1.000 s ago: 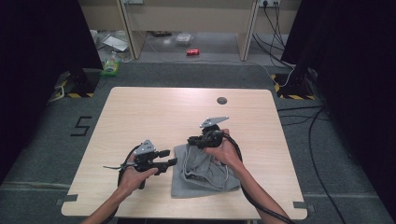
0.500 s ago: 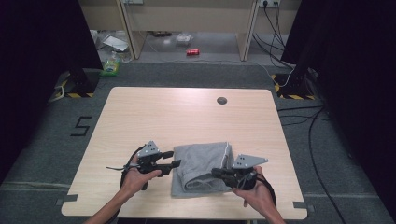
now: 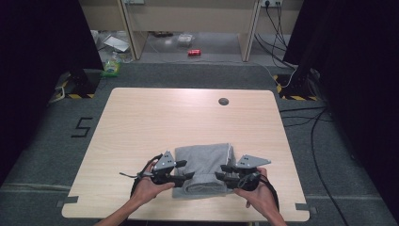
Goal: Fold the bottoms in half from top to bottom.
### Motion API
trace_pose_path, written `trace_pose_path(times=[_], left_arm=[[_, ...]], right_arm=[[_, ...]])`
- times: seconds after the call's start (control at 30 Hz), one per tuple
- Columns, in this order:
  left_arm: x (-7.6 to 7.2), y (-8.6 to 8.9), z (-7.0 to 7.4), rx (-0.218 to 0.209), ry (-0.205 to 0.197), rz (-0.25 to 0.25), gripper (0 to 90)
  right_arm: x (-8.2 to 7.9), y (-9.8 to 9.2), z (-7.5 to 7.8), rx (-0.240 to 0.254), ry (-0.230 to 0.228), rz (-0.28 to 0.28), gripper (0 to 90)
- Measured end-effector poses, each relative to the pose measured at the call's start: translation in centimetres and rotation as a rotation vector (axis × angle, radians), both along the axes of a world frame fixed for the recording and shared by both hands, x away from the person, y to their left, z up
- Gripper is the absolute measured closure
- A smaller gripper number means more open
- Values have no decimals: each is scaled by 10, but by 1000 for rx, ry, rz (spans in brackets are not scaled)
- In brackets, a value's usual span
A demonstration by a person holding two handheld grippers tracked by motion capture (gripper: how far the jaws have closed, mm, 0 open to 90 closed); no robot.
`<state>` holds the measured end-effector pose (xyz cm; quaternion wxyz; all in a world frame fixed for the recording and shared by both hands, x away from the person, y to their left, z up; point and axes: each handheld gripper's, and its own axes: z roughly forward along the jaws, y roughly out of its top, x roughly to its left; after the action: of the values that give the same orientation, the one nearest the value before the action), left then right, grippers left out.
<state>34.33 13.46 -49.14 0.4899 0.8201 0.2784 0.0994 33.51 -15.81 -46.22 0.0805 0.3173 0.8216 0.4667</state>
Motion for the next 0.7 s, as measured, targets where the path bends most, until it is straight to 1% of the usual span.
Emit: trace_pose_path(times=[0.07,0.1,0.13,0.2,0.23,0.27,0.3,0.33,0.4,0.43,0.47,0.5,0.53,0.6,0.67,0.7], left_arm=[[-5,-2,-5,34,-13,-9,423],[-7,-2,-7,45,-14,-14,424],[-10,-2,-9,50,-8,-20,424],[-15,-3,-14,51,14,-39,424],[-18,-3,-16,50,23,-40,424],[-20,-4,-18,54,23,-39,425],[-22,-4,-19,59,17,-39,424],[-24,-4,-19,63,15,-40,424],[-25,-5,-18,72,9,-42,423],[-25,-5,-17,76,5,-43,423],[-25,-5,-17,75,7,-41,421],[-24,-4,-16,66,13,-41,419],[-22,-2,-14,58,19,-39,416],[-16,4,-8,21,34,-21,413],[-10,10,-1,-3,21,5,408],[-6,13,3,-15,17,20,406]], right_arm=[[6,7,-6,-51,3,5,604],[8,9,-10,-79,12,13,612],[8,10,-15,-96,31,16,620],[3,7,-22,-140,54,13,626],[-1,5,-25,-145,51,5,629],[-6,2,-26,-151,53,-5,635],[-12,0,-27,-166,44,-10,641],[-17,0,-28,-192,28,-14,641],[-23,-1,-30,-198,13,-25,641],[-23,0,-29,-199,13,-25,637],[-21,0,-28,-197,18,-24,625],[-19,0,-26,-189,29,-24,585],[-17,0,-24,-170,37,-23,557],[-10,-2,-15,-114,40,-35,511],[-1,-5,-5,-109,-6,-66,481],[5,-7,-1,-106,-19,-80,465]])
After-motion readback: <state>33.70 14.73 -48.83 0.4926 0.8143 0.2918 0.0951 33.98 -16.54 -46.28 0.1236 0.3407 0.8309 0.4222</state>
